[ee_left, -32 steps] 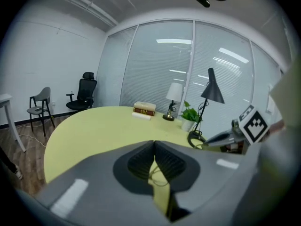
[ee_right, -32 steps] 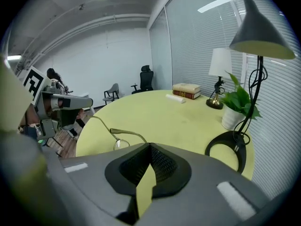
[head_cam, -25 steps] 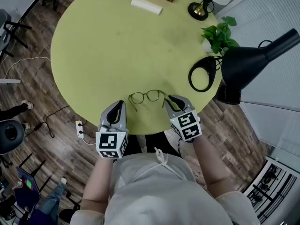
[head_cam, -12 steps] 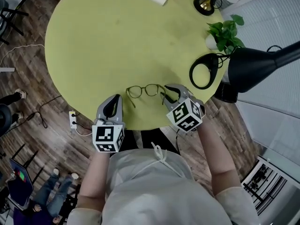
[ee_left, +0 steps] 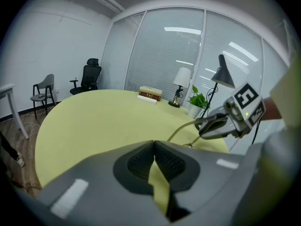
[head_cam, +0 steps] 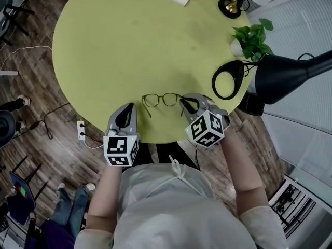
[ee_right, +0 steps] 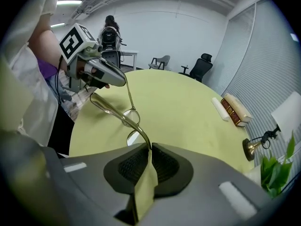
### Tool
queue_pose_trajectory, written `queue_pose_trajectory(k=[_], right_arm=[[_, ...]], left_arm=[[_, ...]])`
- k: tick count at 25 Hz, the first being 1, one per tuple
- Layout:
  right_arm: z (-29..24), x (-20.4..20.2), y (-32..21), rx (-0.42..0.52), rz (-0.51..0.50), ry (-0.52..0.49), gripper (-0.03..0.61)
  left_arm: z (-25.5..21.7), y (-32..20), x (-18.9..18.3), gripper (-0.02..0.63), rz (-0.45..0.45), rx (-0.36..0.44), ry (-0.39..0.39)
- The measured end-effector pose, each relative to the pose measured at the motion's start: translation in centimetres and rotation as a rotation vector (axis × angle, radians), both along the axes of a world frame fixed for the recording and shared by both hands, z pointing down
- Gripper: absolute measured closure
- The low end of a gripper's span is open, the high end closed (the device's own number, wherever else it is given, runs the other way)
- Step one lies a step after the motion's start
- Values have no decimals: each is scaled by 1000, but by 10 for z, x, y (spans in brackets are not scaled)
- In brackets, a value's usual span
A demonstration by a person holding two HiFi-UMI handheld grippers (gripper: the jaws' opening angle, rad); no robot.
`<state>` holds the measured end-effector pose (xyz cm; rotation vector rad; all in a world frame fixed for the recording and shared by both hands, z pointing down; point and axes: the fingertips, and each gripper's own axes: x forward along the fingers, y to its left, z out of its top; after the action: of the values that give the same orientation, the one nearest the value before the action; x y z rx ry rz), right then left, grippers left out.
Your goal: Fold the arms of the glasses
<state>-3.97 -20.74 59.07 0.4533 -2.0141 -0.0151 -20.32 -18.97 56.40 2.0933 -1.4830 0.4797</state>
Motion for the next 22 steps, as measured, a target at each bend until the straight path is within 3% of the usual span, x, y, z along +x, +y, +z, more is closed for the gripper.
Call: queue_pose_trajectory(k=[7,17,22], right_arm=[[-1,0,3,-4,21,-10,552],[-1,0,10,-20,47,-31,554],[-2,-1,10,-29,48,-39,554]], left_arm=[[-20,-19,15,607,41,55,21],[-12,-26,39,607,99,54,11],[3,-31,50,607,127,13,7]])
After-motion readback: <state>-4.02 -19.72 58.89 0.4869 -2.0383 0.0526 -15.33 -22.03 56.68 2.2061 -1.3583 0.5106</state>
